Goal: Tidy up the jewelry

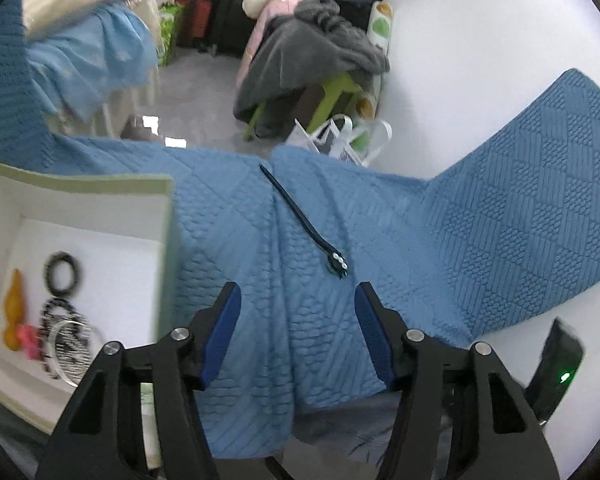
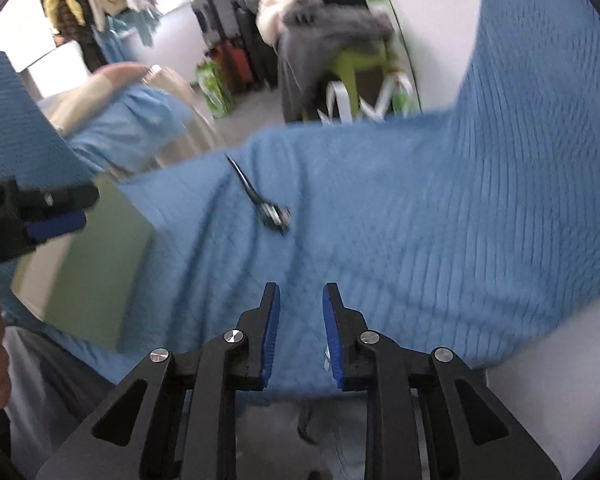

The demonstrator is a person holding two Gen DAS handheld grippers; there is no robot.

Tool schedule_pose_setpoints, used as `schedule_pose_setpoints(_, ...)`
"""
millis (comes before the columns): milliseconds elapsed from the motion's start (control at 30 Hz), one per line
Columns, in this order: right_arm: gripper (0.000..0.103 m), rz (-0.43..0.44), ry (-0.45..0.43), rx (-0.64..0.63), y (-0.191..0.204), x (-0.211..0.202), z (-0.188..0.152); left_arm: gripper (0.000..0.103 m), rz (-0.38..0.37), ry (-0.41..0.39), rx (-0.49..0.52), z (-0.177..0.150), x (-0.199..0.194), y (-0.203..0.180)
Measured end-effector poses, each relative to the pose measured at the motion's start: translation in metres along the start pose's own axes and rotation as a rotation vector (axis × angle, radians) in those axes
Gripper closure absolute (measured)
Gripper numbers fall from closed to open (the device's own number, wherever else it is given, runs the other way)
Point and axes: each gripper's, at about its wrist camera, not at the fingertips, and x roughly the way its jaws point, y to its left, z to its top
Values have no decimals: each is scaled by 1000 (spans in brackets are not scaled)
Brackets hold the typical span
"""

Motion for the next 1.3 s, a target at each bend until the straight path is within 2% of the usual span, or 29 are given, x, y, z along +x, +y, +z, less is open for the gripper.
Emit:
schedule_pose_setpoints(200,93,-2,101,51,-17,32,-14,54,-29,72,-71,0,48,-4)
schedule_pose_setpoints(433,94,-56,182,13,-17,58,-25,56,-45,103,-154,7,91,-4)
schedule_pose_setpoints(500,95,-83,179,-31,-10,59,-27,63,-59,107,-187,10,103,-3)
schedule_pose_setpoints(567,98,-98,177,-64,-5,60,-29,65,-58,113,-203,13,114,-4)
schedule_pose_setpoints(667,100,-85,171,-68,-4,60,-32,70,-50,117,-223,18,125,-5)
schedule_pose_setpoints(800,100,-57,147,-38,-9,55,-29,71,-44,105,-230,26,136,-13)
schedule_pose_setpoints(933,100,-27,133,7,-15,53,-25,72,40,114,-197,36,156,-21)
schedule_pose_setpoints(1167,100,-8,131,22,-16,52,-21,74,154,107,-147,60,169,-35)
schedule_pose_setpoints(1233,100,-12,131,18,-14,52,-21,78,191,99,-121,61,172,-38)
schedule_pose_setpoints(1267,100,-13,132,19,-14,54,-20,87,202,98,-116,61,174,-38)
schedule_pose_setpoints(1300,100,-14,133,19,-14,56,-19,90,215,95,-105,61,174,-38)
